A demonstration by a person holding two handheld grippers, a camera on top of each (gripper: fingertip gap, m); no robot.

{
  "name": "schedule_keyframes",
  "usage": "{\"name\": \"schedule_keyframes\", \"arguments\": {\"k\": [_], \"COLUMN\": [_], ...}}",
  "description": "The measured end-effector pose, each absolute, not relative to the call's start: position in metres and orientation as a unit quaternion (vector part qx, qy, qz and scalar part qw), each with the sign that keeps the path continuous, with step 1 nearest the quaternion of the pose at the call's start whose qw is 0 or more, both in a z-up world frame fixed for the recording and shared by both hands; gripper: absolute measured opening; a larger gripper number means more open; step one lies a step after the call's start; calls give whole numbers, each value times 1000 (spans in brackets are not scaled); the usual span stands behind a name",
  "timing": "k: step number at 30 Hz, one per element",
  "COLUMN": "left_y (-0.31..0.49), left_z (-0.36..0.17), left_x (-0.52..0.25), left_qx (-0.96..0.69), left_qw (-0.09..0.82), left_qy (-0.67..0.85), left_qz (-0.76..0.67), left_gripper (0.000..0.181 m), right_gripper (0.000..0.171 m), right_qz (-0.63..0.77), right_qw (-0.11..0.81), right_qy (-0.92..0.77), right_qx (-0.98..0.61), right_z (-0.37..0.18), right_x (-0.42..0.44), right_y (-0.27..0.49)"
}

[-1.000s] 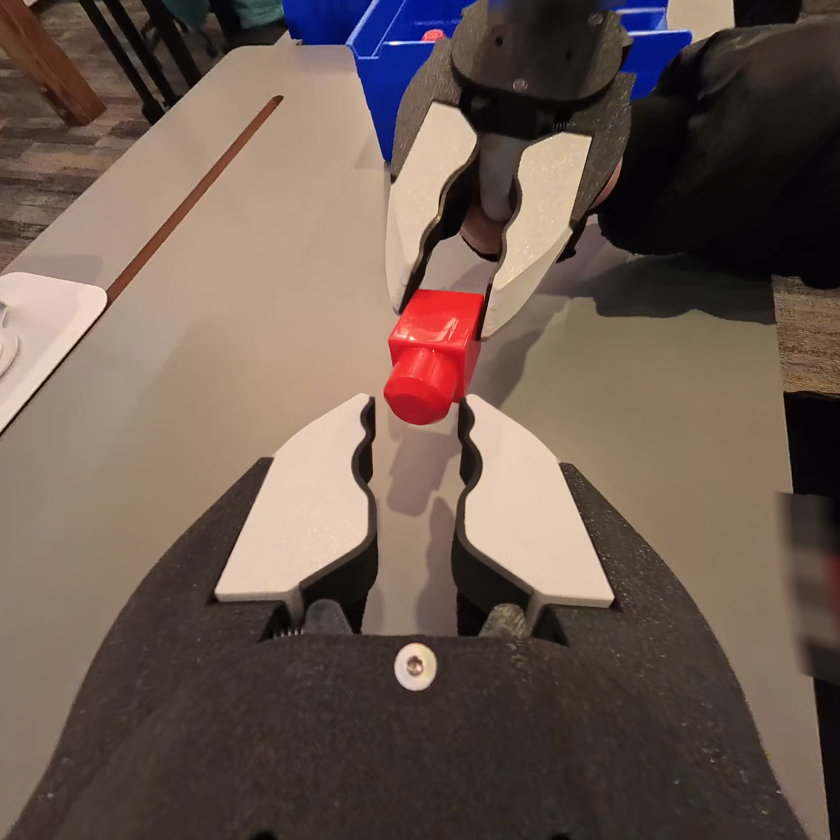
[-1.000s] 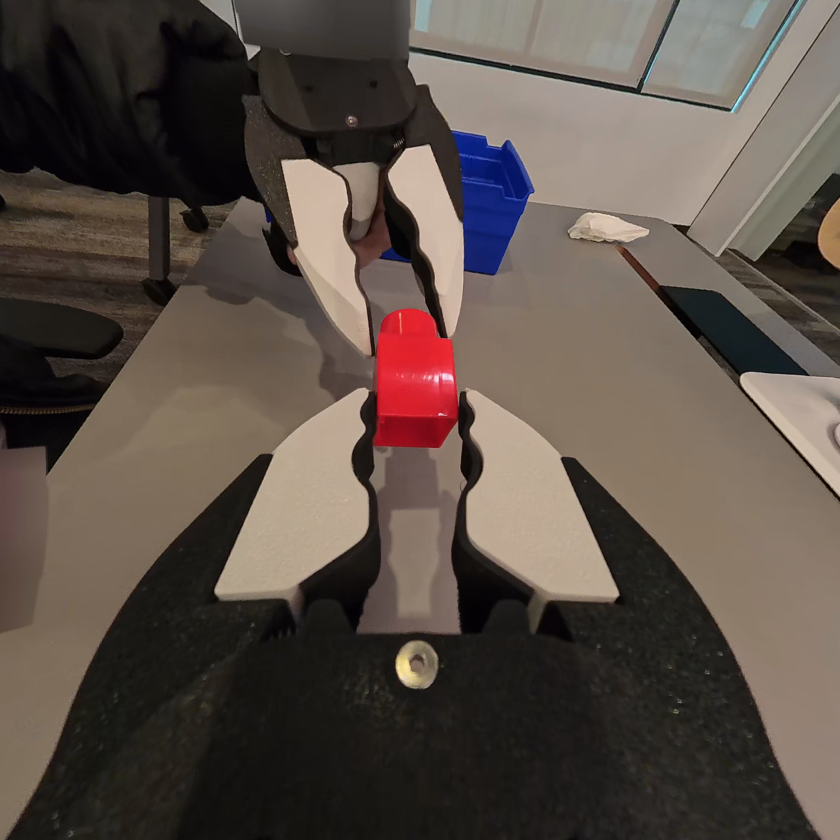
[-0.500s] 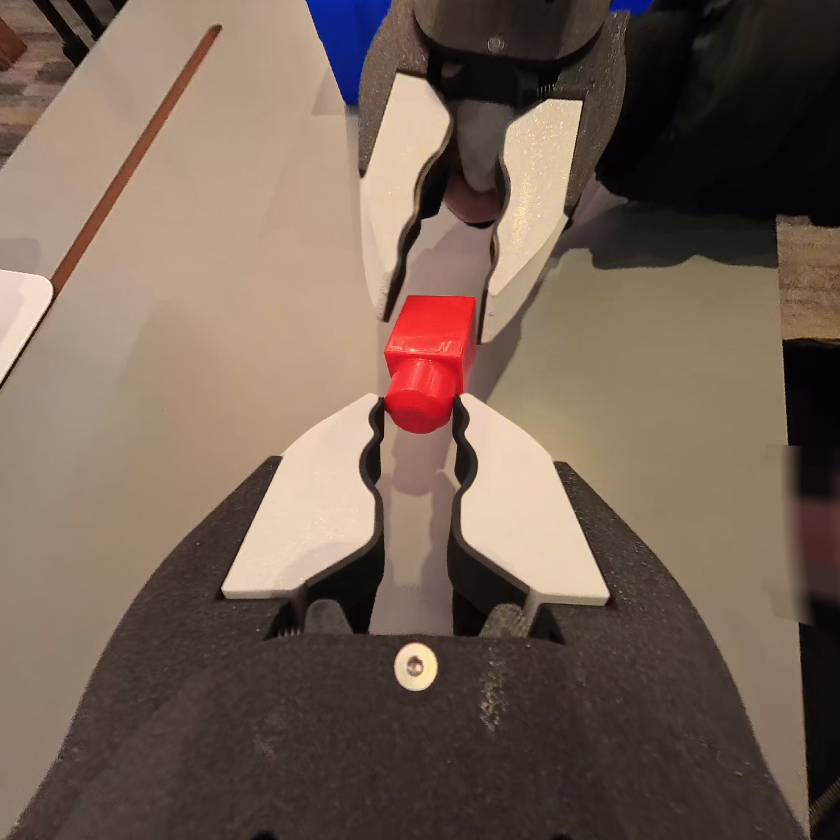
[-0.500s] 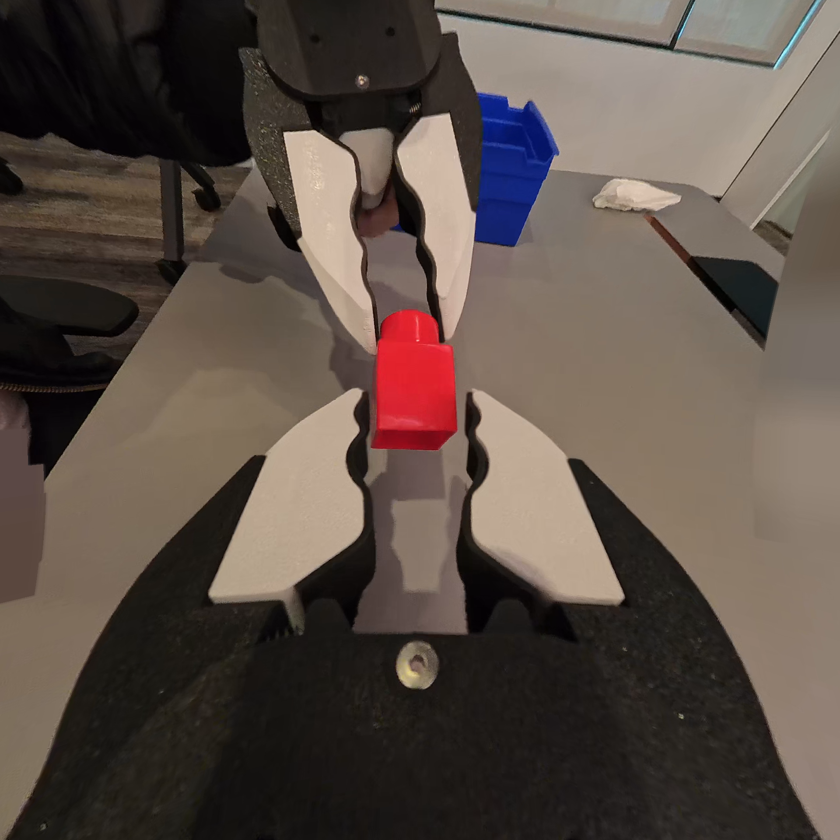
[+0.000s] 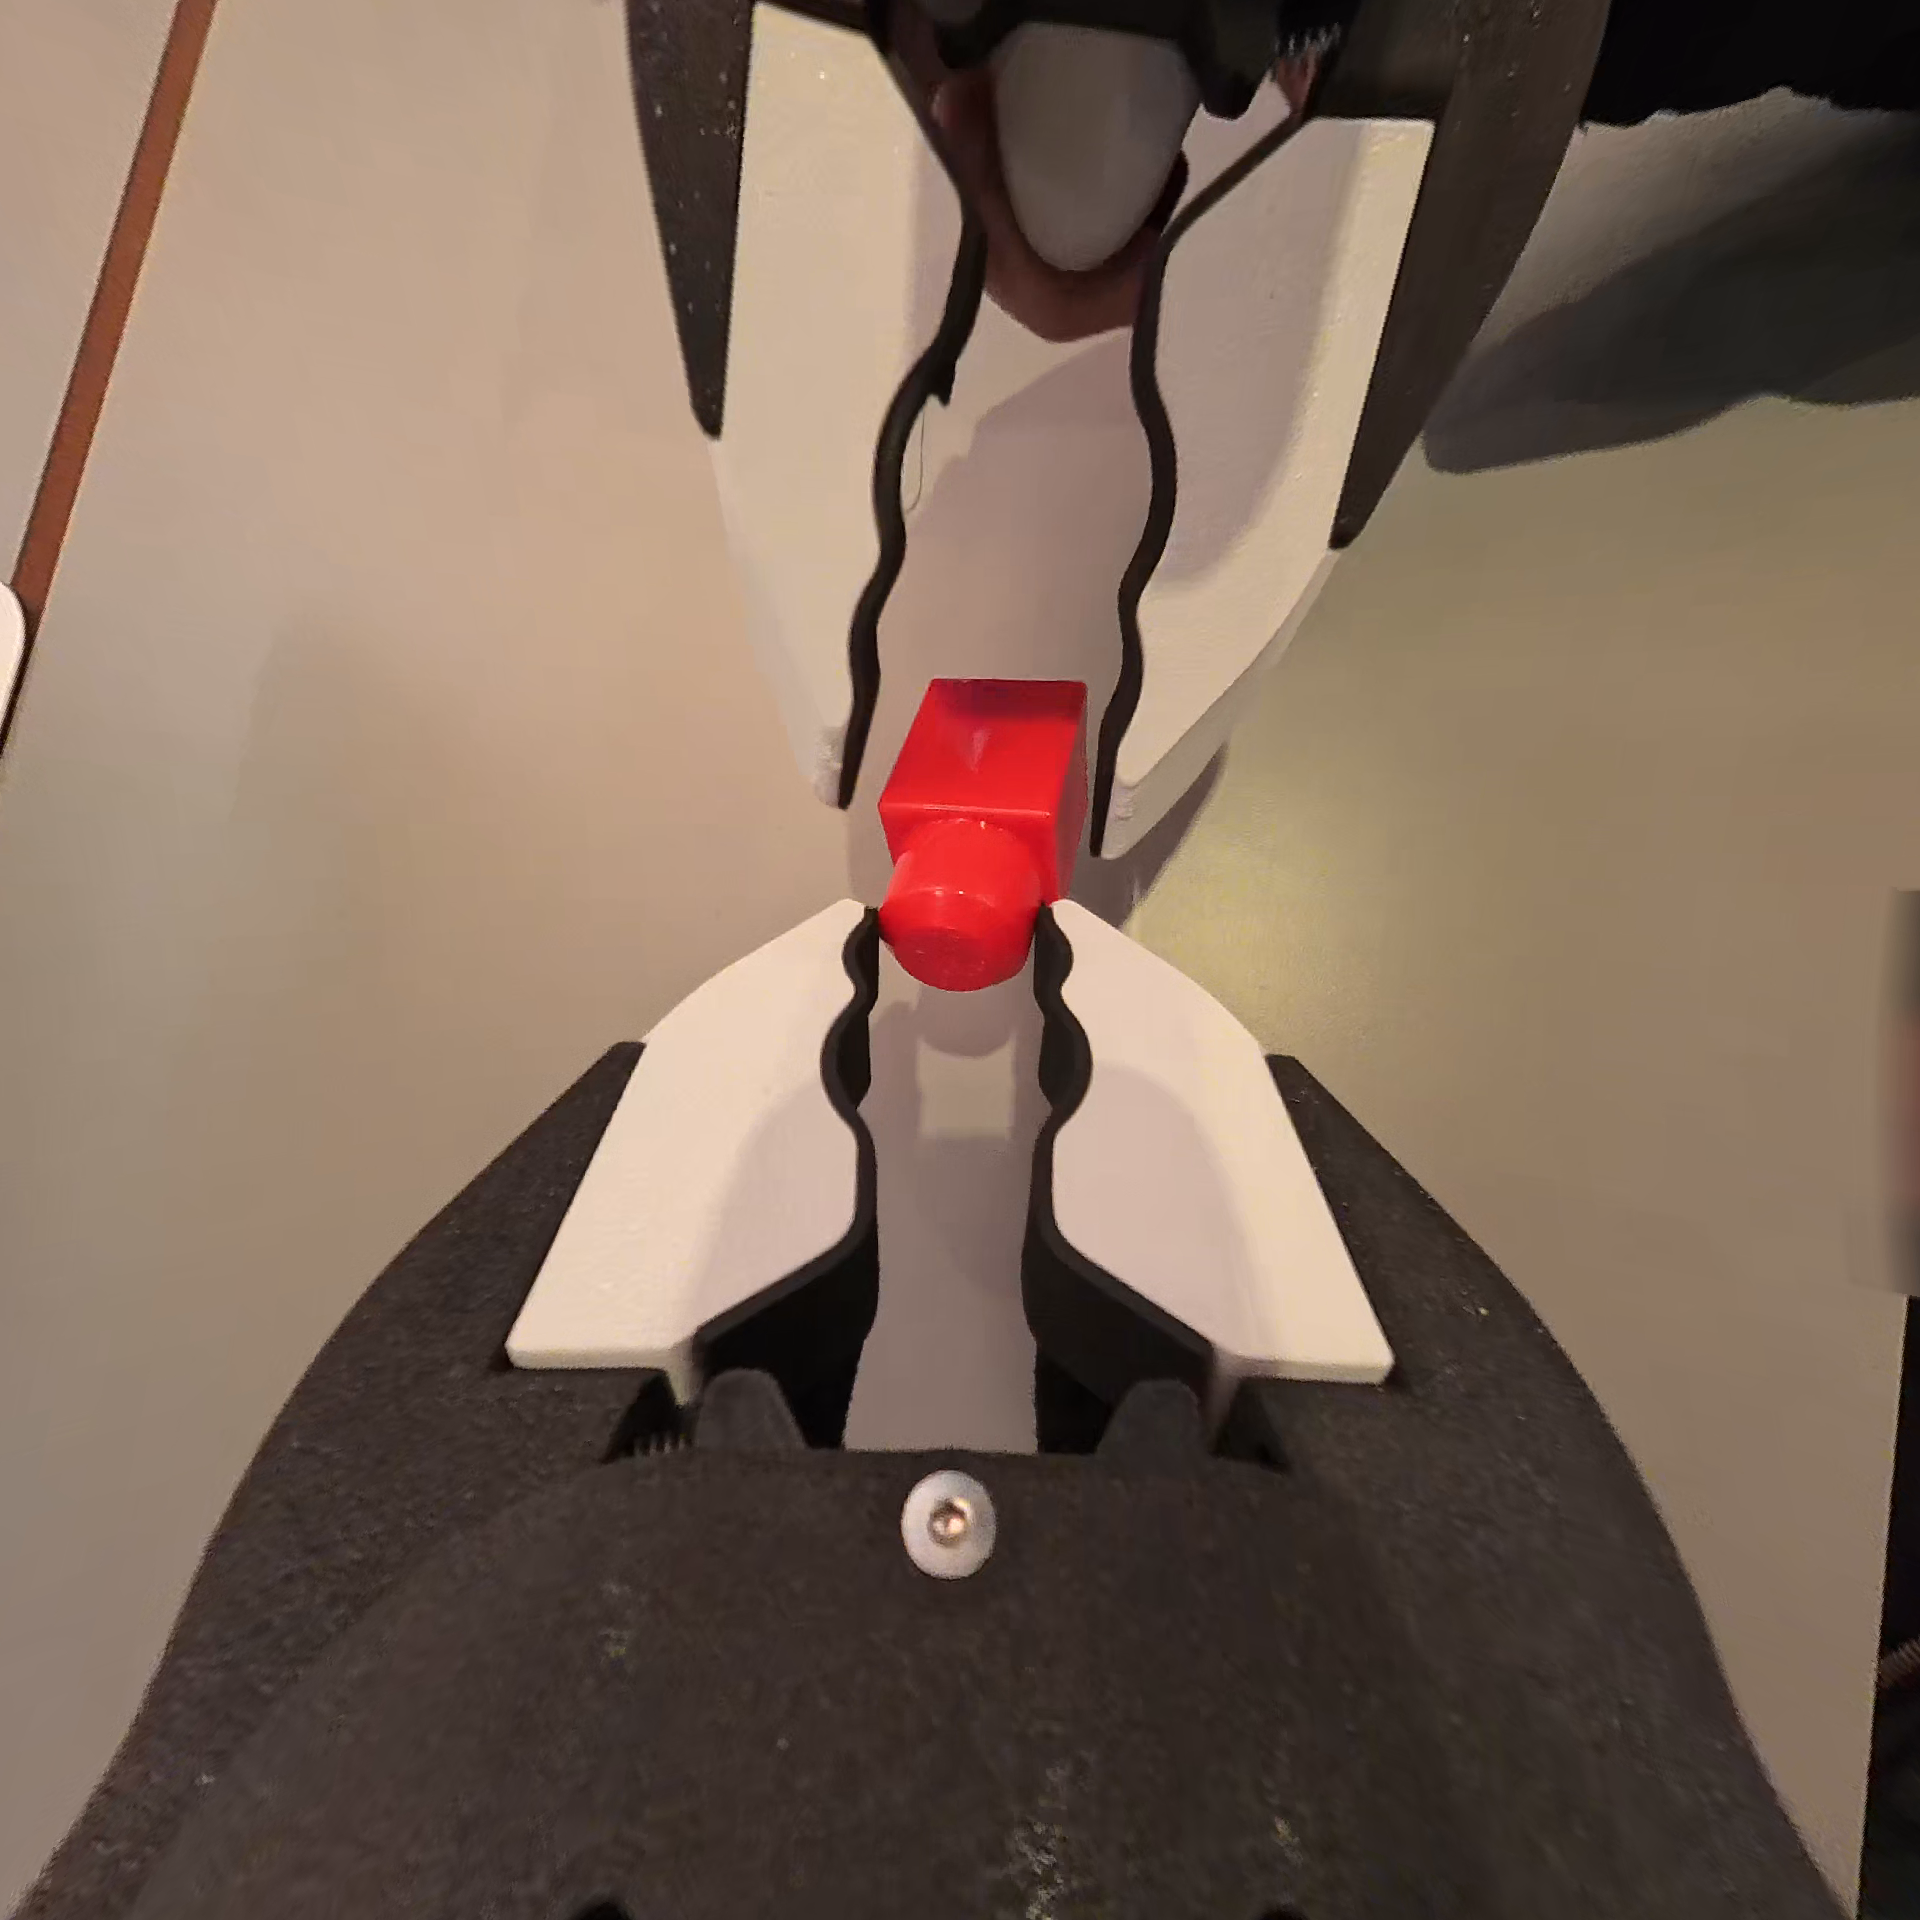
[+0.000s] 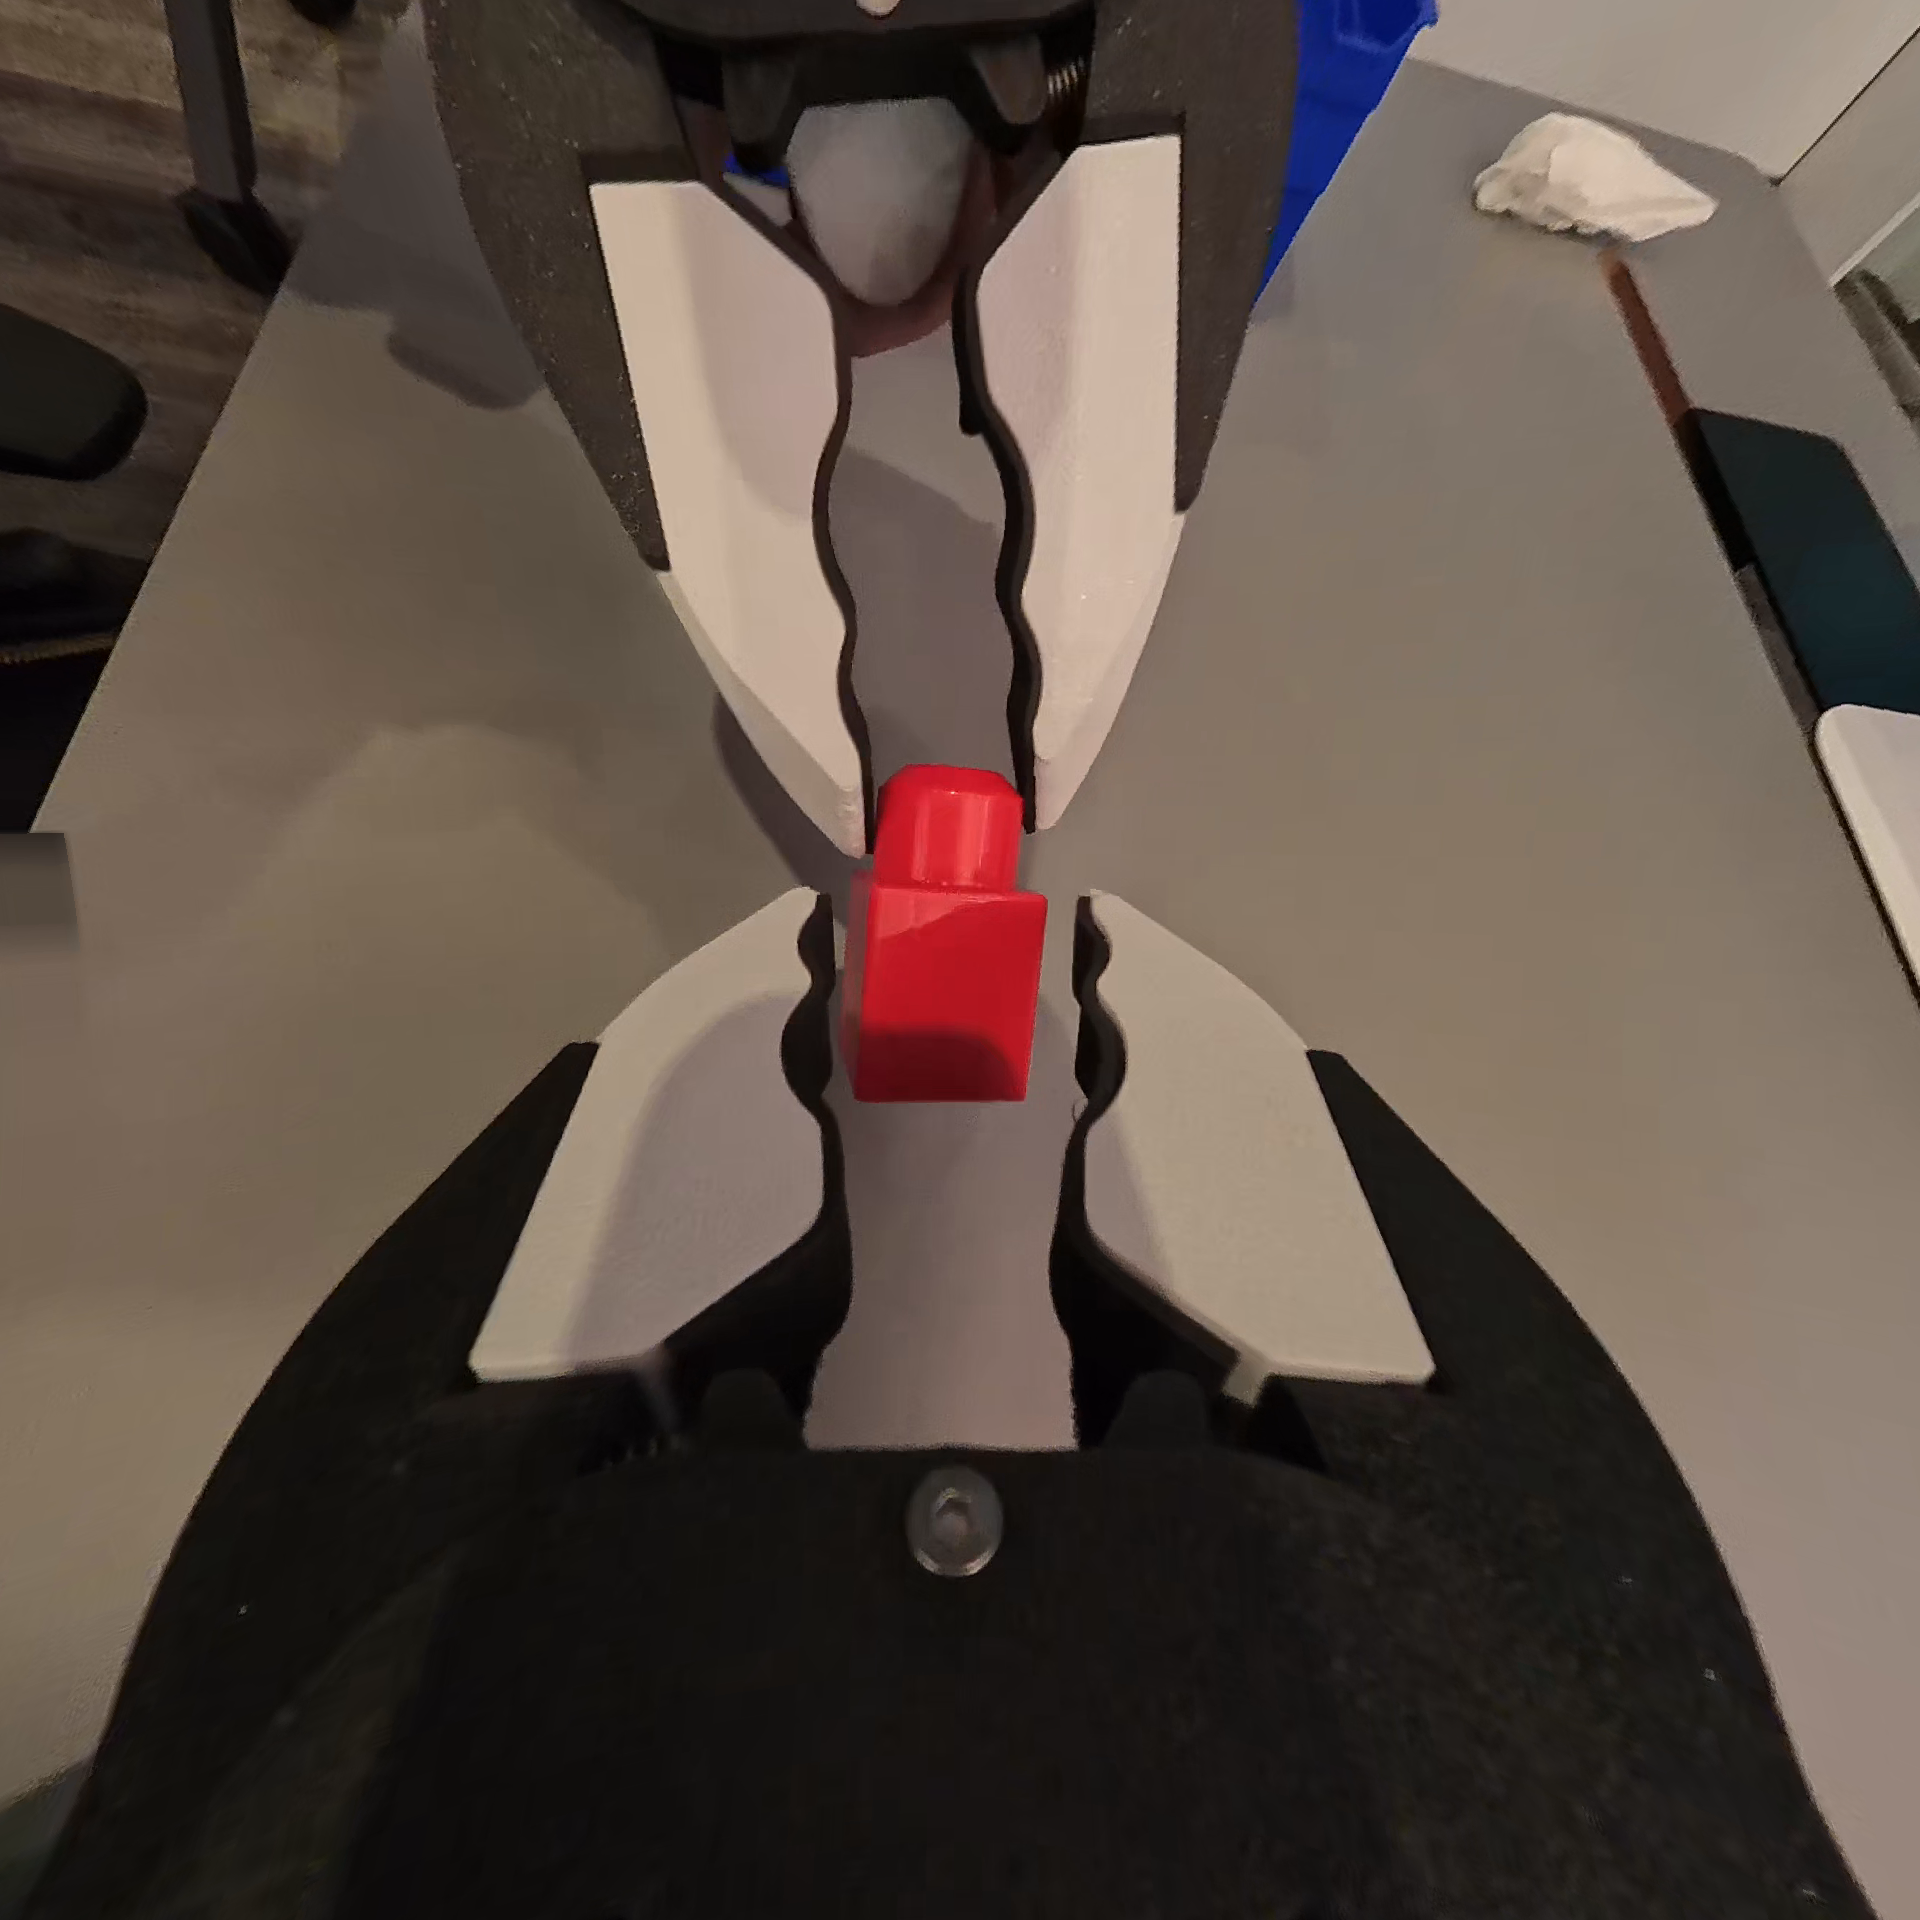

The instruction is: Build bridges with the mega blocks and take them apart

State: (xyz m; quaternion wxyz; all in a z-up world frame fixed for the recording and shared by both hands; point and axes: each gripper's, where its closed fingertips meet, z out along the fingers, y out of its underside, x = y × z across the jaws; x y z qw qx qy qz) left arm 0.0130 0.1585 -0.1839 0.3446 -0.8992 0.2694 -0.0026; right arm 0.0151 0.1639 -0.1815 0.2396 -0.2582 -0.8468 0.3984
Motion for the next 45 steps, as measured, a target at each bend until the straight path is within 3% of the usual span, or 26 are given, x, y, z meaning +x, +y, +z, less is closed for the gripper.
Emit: {"name": "schedule_keyframes", "arguments": {"k": [2, 14, 25, 45], "left_y": [158, 165, 175, 232], "left_z": [-186, -179, -189, -204], "left_x": [15, 8, -10, 14], "left_qx": [-901, -897, -896, -895], "left_qw": [335, 370, 410, 387], "left_qy": [276, 242, 167, 222], "left_qz": [-1, 8, -28, -5], "left_gripper": [29, 29, 16, 11], "right_gripper": [34, 33, 33, 33], "right_qz": [386, 424, 546, 490], "right_qw": [227, 241, 252, 223], "right_qy": [-856, -827, -740, -776], "right_qx": [-258, -280, -300, -329], "right_z": [-187, -191, -176, -215], "right_x": [16, 17, 12, 19], "right_y": [163, 181, 206, 240]}}
